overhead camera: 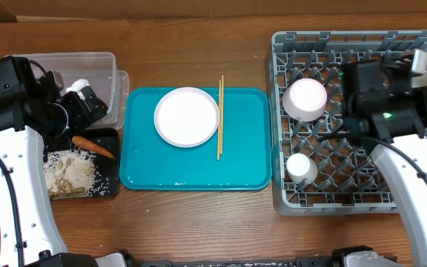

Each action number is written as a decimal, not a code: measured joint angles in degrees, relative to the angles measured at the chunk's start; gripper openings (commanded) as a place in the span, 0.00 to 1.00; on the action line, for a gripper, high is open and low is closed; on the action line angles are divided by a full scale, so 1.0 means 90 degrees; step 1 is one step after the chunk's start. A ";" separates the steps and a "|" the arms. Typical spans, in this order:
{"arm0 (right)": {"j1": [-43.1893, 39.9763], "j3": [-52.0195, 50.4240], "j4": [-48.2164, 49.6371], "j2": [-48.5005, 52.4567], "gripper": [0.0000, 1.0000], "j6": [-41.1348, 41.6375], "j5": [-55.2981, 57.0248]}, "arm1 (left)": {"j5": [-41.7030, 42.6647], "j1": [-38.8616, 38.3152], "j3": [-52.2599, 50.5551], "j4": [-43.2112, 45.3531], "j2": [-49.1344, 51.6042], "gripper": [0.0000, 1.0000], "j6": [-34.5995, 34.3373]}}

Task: Sort waste into correct bins and load items into the dishwasher

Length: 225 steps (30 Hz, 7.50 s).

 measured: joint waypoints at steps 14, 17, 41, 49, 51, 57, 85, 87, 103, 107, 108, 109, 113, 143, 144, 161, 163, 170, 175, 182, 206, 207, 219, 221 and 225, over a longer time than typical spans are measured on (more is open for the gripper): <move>-0.0029 -0.2157 -0.0260 0.0002 0.04 -0.0272 -0.0109 | -0.0002 0.0000 0.0000 0.0000 0.0000 1.00 0.0000; 0.0136 -0.2234 0.0131 0.0002 0.04 -0.0007 -0.0272 | 0.0000 0.0000 0.0000 0.0000 0.0000 1.00 0.0000; 0.1800 -0.2232 -0.0580 -0.0182 0.09 0.1426 -0.2344 | 0.0000 0.0000 0.0000 0.0000 0.0000 1.00 0.0000; 0.1955 -0.2113 -0.0532 -0.0301 0.49 0.1506 -0.3223 | 0.0000 0.0000 0.0000 0.0000 0.0000 1.00 0.0000; 0.1955 -0.2125 -0.0488 -0.0211 0.73 0.1598 -0.3942 | -0.0002 0.0000 0.0000 0.0000 0.0000 1.00 0.0000; 0.1955 -0.2123 -0.0631 -0.0109 0.96 0.1591 -0.5345 | -0.0002 0.0000 0.0000 0.0002 0.0000 1.00 0.0000; 0.1960 0.0838 -0.0112 0.1732 0.41 0.3381 -0.9867 | 0.0000 0.0000 0.0000 -0.0002 0.0000 1.00 0.0000; 0.1960 0.0833 -0.0112 0.2120 0.42 0.3575 -0.9556 | -0.0002 0.0000 0.0000 0.0000 0.0000 1.00 0.0000; 0.1960 0.0797 -0.0253 0.2565 0.27 0.3888 -0.8976 | 0.0000 0.0000 0.0000 0.0000 0.0000 1.00 0.0000; 0.1960 0.0797 -0.0325 0.2565 0.18 0.3922 -0.8971 | -0.0002 0.0000 0.0000 0.0000 0.0000 1.00 0.0000; 0.1957 0.0797 -0.0357 0.2565 0.17 0.3917 -0.8959 | -0.0002 0.0000 0.0000 0.0000 0.0000 1.00 0.0000; 0.1957 0.0797 -0.0396 0.2565 0.17 0.3917 -0.8954 | 0.0000 0.0000 0.0000 0.0000 0.0000 1.00 0.0000; 0.1960 0.0797 -0.0522 0.2565 0.09 0.3917 -0.8915 | 0.0000 0.0000 0.0000 0.0000 0.0000 1.00 0.0000; 0.2033 0.0833 -0.1498 0.2565 0.32 0.3808 -0.8563 | -0.0002 0.0000 0.0000 0.0000 0.0000 1.00 0.0000; 0.2030 0.0833 -0.1498 0.2565 0.33 0.3793 -0.8531 | 0.0000 0.0000 0.0000 0.0000 0.0000 1.00 0.0000; 0.2042 0.2353 -0.0466 0.2591 0.57 0.3436 -1.0703 | -0.0002 0.0000 0.0000 0.0000 0.0000 1.00 0.0000; 0.2178 0.2030 -0.0029 0.2608 0.55 0.3434 -1.0856 | -0.0005 0.0000 0.0000 0.0000 0.0000 1.00 0.0000; 0.2897 0.0886 0.2147 0.2652 0.47 0.3597 -1.0302 | 0.0000 0.0000 0.0000 -0.0005 0.0000 1.00 0.0000; 0.3075 0.0362 0.3497 0.2688 0.47 0.3830 -0.9452 | 0.0000 0.0000 0.0000 0.0000 0.0000 1.00 0.0000; 0.3072 0.0267 0.4852 0.3347 0.47 0.3922 -0.8952 | 0.0000 0.0000 0.0000 0.0000 0.0000 1.00 0.0000; 0.3500 0.0216 0.4362 0.4095 0.33 0.4408 -0.9590 | -0.0002 0.0000 0.0000 0.0000 0.0000 1.00 0.0000; 0.3500 0.0216 0.4393 0.4099 0.33 0.4403 -0.9471 | -0.0002 0.0000 0.0000 0.0000 0.0000 1.00 0.0000; 0.3492 0.0216 0.4551 0.4153 0.32 0.4418 -0.8833 | -0.0002 0.0000 0.0000 0.0000 0.0000 1.00 0.0000; 0.3495 0.0216 0.4571 0.4238 0.31 0.4427 -0.8837 | -0.0002 0.0000 0.0000 0.0000 0.0000 1.00 0.0000; 0.3495 0.0216 0.4590 0.4437 0.24 0.4432 -0.8862 | 0.0000 0.0000 0.0000 -0.0002 0.0000 1.00 0.0000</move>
